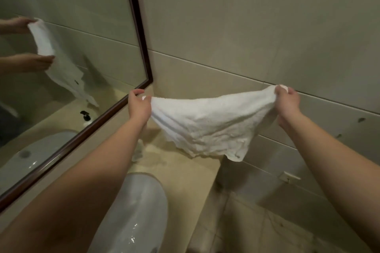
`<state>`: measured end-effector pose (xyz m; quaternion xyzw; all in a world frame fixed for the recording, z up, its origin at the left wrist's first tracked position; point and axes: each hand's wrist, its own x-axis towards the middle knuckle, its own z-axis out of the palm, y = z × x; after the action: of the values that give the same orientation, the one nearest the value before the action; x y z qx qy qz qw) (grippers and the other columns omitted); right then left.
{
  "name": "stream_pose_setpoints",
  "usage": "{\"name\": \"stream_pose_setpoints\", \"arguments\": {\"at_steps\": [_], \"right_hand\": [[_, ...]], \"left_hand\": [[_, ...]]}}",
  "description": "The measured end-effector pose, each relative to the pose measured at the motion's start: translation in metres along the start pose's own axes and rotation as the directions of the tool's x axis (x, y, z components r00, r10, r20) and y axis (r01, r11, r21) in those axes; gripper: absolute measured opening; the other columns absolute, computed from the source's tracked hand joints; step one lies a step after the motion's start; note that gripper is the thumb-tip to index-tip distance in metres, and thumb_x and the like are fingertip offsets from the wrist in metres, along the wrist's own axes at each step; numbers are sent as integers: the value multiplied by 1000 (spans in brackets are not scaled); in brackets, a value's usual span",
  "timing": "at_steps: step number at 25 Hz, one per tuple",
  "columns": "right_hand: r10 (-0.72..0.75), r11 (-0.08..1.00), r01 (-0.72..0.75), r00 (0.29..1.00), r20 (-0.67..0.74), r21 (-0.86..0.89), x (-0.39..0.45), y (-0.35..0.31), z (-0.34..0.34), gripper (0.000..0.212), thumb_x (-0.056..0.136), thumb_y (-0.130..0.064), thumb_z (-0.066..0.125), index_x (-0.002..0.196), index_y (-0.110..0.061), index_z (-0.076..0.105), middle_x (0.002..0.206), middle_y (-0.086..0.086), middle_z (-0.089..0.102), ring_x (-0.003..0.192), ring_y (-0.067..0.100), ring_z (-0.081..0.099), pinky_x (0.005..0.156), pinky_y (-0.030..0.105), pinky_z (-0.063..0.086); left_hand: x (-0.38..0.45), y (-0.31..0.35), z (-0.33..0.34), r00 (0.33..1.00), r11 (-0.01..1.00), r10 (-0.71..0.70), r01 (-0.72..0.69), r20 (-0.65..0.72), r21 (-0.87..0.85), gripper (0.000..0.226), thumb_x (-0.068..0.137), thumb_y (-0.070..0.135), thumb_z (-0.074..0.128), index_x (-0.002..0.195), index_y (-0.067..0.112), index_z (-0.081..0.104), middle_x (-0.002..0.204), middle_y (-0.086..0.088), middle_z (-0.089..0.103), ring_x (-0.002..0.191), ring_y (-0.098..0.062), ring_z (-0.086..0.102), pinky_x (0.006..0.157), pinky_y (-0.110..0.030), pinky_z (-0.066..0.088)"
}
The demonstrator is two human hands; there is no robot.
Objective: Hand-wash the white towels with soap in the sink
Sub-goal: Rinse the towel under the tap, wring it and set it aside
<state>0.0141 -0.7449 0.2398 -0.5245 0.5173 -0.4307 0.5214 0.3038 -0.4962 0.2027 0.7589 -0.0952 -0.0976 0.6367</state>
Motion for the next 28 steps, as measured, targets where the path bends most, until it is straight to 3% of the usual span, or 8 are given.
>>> {"name": "stream_pose_setpoints", "arguments": {"at_steps": [5, 10, 14, 17, 20, 23, 26, 28], "right_hand": [[82, 996, -82, 997, -11, 22, 20, -6, -20, 26, 93, -11, 54, 69, -19, 48, 65, 3, 43, 57, 14, 37, 53, 27, 28], [96, 995, -96, 995, 23, 34, 30, -11, -27, 20, 88, -9, 61, 70, -17, 56, 68, 5, 50, 61, 15, 44, 56, 28, 38], [85, 996, -85, 996, 28, -9, 46, -18, -35, 20, 85, -14, 66, 68, -14, 57, 73, 9, 55, 67, 20, 51, 61, 31, 46], [38, 989, -32, 998, 42, -146, 59, -14, -39, 21, 78, -18, 71, 63, -13, 57, 70, 9, 54, 72, 22, 53, 69, 44, 55], [-4, 965, -5, 999, -35, -263, 80, -4, -46, 25, 69, -20, 79, 79, -14, 56, 87, 12, 59, 83, 29, 61, 82, 55, 57], [2, 971, -12, 999, -42, -241, 78, -13, -44, 32, 76, -8, 75, 90, -18, 48, 103, 17, 56, 87, 29, 57, 79, 47, 55], [-53, 967, 84, 990, 132, -239, 72, -19, -39, 20, 87, -5, 66, 76, -19, 57, 85, 9, 61, 81, 21, 53, 65, 28, 43], [-108, 945, 189, 951, 290, -268, 64, -25, -41, 9, 86, -12, 74, 83, -13, 66, 81, 4, 62, 79, 17, 55, 65, 22, 41]], "left_hand": [[11, 22, 9, 994, 956, 20, -51, 107, 290, 8, 100, 15, 48, 106, 18, 51, 111, -8, 59, 83, -22, 53, 58, -31, 40], [11, 43, 21, 974, 857, 92, -182, 205, 481, 11, 102, 18, 40, 106, 14, 50, 107, -11, 59, 93, -29, 53, 70, -34, 40], [14, 53, 22, 968, 864, 84, -190, 238, 467, 9, 92, 21, 61, 96, 14, 57, 108, -4, 60, 106, -28, 57, 83, -35, 44], [16, 58, 22, 955, 868, 141, -246, 262, 431, 7, 81, 14, 75, 84, 12, 69, 107, 0, 65, 113, -22, 58, 90, -32, 46], [20, 66, 22, 942, 861, 116, -254, 316, 441, 11, 76, 19, 84, 78, 14, 74, 110, 1, 67, 119, -22, 57, 94, -33, 46], [20, 79, 22, 911, 824, 60, -276, 409, 494, 24, 74, 29, 87, 87, 11, 77, 105, 2, 62, 109, -17, 55, 89, -29, 40], [20, 86, 19, 858, 783, 5, -323, 513, 532, 36, 68, 38, 90, 90, 12, 77, 108, 3, 63, 107, -14, 54, 90, -28, 39], [24, 88, 19, 826, 671, -6, -415, 564, 614, 33, 69, 34, 91, 88, 13, 75, 105, 0, 66, 105, -17, 58, 85, -26, 40]]}}
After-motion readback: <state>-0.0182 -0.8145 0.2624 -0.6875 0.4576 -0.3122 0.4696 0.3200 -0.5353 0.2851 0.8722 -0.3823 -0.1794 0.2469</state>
